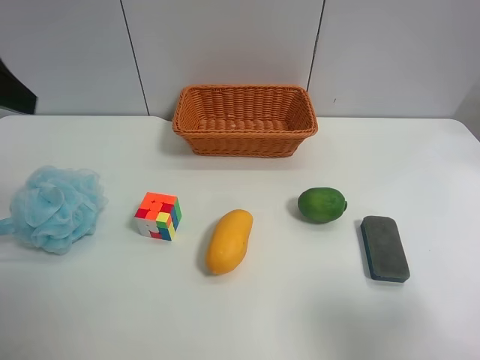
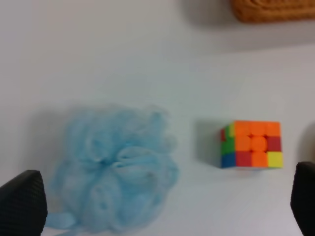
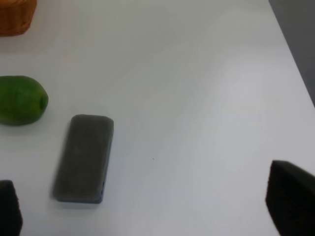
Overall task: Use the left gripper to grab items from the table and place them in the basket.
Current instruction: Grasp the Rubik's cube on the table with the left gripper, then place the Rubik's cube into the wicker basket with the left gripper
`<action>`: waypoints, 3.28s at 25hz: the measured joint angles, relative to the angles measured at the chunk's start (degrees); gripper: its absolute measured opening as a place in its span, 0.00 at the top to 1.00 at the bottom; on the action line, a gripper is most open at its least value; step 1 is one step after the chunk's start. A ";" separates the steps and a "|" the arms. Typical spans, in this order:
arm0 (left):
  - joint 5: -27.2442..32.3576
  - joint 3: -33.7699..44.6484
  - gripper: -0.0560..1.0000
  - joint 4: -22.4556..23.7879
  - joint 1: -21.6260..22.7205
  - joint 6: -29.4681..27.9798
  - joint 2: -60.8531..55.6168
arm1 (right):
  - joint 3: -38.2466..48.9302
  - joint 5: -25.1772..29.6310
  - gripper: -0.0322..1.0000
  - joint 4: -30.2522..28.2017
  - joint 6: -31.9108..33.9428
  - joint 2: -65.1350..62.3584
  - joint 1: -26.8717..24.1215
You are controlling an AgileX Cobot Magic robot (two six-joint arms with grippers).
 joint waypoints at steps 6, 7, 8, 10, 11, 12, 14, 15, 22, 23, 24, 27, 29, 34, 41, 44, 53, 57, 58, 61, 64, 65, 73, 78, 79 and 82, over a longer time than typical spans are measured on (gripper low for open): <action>-4.57 0.00 0.01 0.88 -11.64 -4.65 12.05 | 0.00 0.00 0.01 0.00 0.00 0.00 0.00; -5.44 0.00 0.01 0.82 -13.09 -5.38 14.15 | 0.00 0.00 0.01 0.00 0.00 0.00 0.00; -6.20 0.00 0.01 0.82 -14.27 -5.94 16.21 | 0.00 0.00 0.01 0.00 0.00 0.00 0.00; -7.31 0.00 0.01 0.55 -15.83 -7.07 20.03 | 0.00 0.00 0.01 0.00 0.00 0.00 0.00; -7.71 -0.02 0.01 0.35 -16.36 -7.32 22.12 | 0.00 0.00 0.01 0.00 0.00 0.00 0.00; -8.18 -0.02 0.01 0.12 -16.70 -7.46 24.15 | 0.00 0.00 0.01 0.00 0.00 0.00 0.00; -8.63 -0.02 0.01 -0.16 -17.14 -7.59 27.53 | 0.00 0.00 0.01 0.00 0.00 0.00 0.00; -8.95 -0.02 0.01 -0.23 -17.34 -7.65 29.14 | 0.00 0.00 0.01 0.00 0.00 0.00 0.00; -14.18 -0.02 0.01 -1.10 -18.07 -8.27 34.70 | 0.00 0.00 0.01 0.00 0.00 0.00 0.00; -14.91 -0.02 0.01 -1.36 -18.07 -8.27 35.18 | 0.00 0.00 0.01 0.00 0.00 0.00 0.00; -15.47 -0.02 0.01 -1.58 -18.07 -8.27 35.60 | 0.00 0.00 0.01 0.00 0.00 0.00 0.00; -16.26 -0.06 0.01 -2.00 -18.07 -8.27 37.29 | 0.00 0.00 0.01 0.00 0.00 0.00 0.00; -16.48 -0.06 0.01 -2.41 -18.07 -8.27 38.79 | 0.00 0.00 0.01 0.00 0.00 0.00 0.00; -19.03 -0.06 0.01 -3.77 -19.41 -8.27 42.15 | 0.00 0.00 0.01 0.00 0.00 0.00 0.00; -22.29 -0.23 0.01 -4.62 -20.45 -7.68 47.90 | 0.00 0.00 0.01 0.00 0.00 0.00 0.00; -22.98 -0.54 0.01 -4.70 -20.45 -7.38 48.33 | 0.00 0.00 0.01 0.00 0.00 0.00 0.00; -23.59 -0.65 0.32 -4.33 -20.45 -7.34 48.74 | 0.00 0.00 0.01 0.00 0.00 0.00 0.00; -23.46 -0.65 0.41 -4.37 -20.45 -7.15 48.88 | 0.00 0.00 0.01 0.00 0.00 0.00 0.00; -23.41 -0.65 0.41 -4.37 -20.45 -7.16 48.88 | 0.00 0.00 0.01 0.00 0.00 0.00 0.00; -23.36 -0.65 0.41 -4.37 -20.45 -7.16 48.88 | 0.00 0.00 0.01 0.00 0.00 0.00 0.00; -23.34 -0.65 0.41 -4.37 -20.45 -7.16 48.88 | 0.00 0.00 0.01 0.00 0.00 0.00 0.00; -23.23 -0.65 0.41 -4.37 -20.45 -7.16 48.88 | 0.00 0.00 0.01 0.00 0.00 0.00 0.00; -16.03 -4.19 0.41 -2.23 -20.45 -7.16 44.30 | 0.00 0.00 0.01 0.00 0.00 0.00 0.00; -10.48 -17.31 0.41 4.60 -20.45 -7.16 39.59 | 0.00 0.00 0.01 0.00 0.00 0.00 0.00; -9.47 -20.92 0.41 6.00 -20.45 -7.16 39.53 | 0.00 0.00 0.01 0.00 0.00 0.00 0.00; -8.88 -30.65 0.41 9.42 -20.45 -6.17 40.36 | 0.00 0.00 0.01 0.00 0.00 0.00 0.00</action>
